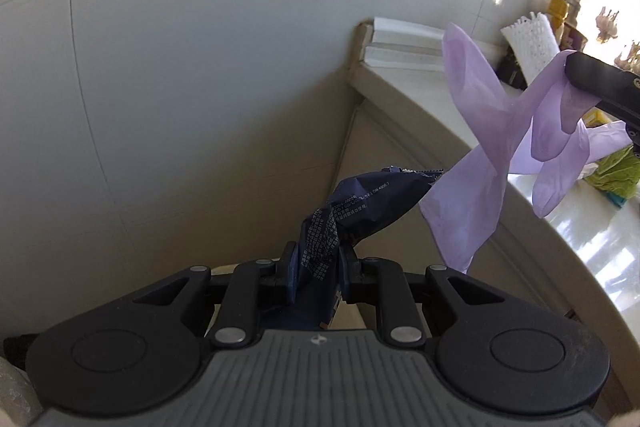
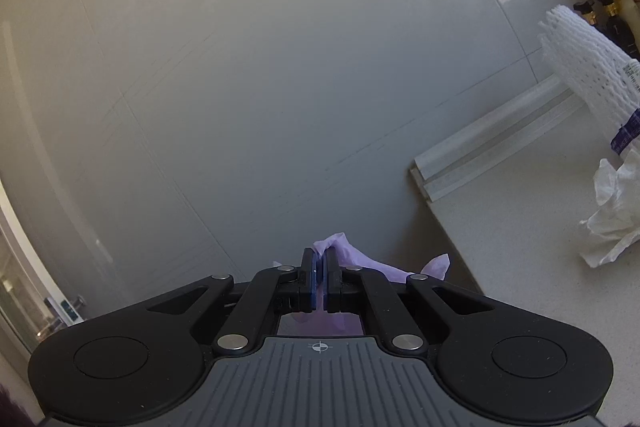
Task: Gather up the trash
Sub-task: 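Carry both items over the wastebasket and open both tools to drop them, then move both tools back up to the counter toward the tissue and yellow box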
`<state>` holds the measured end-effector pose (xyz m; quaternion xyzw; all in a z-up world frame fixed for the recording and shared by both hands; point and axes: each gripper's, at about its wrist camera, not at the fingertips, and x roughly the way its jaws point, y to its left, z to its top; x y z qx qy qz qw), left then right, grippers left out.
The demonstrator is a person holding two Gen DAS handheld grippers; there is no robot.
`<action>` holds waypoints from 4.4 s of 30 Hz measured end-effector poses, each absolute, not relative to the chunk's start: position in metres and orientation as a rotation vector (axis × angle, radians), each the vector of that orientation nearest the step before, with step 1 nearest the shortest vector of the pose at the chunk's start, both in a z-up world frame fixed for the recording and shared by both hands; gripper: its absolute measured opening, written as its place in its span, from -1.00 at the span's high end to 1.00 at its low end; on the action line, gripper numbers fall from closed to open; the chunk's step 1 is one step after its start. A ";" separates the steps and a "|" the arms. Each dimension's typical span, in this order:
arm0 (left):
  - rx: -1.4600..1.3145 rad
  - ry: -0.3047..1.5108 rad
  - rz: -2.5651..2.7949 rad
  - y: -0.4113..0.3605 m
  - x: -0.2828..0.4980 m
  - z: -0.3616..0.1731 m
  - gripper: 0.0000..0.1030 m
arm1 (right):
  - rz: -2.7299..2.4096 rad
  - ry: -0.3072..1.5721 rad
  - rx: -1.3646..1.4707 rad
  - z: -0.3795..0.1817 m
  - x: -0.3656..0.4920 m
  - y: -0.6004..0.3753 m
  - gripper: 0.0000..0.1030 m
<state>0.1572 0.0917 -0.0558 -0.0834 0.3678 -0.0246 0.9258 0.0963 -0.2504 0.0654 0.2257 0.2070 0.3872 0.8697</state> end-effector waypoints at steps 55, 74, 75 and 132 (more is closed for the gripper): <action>-0.131 1.024 0.121 0.060 0.188 -0.160 -0.29 | 0.555 0.925 0.202 -0.113 0.160 -0.144 0.11; -0.134 0.926 0.106 0.057 0.144 -0.110 -0.88 | 0.634 0.814 0.155 -0.039 0.109 -0.174 -0.59; -0.132 0.919 0.102 0.056 0.141 -0.105 -0.90 | 0.641 0.804 0.151 -0.034 0.106 -0.177 -0.64; 0.074 0.782 -0.627 -0.151 0.246 0.019 -0.49 | -0.021 0.605 0.429 0.068 0.159 -0.423 -0.99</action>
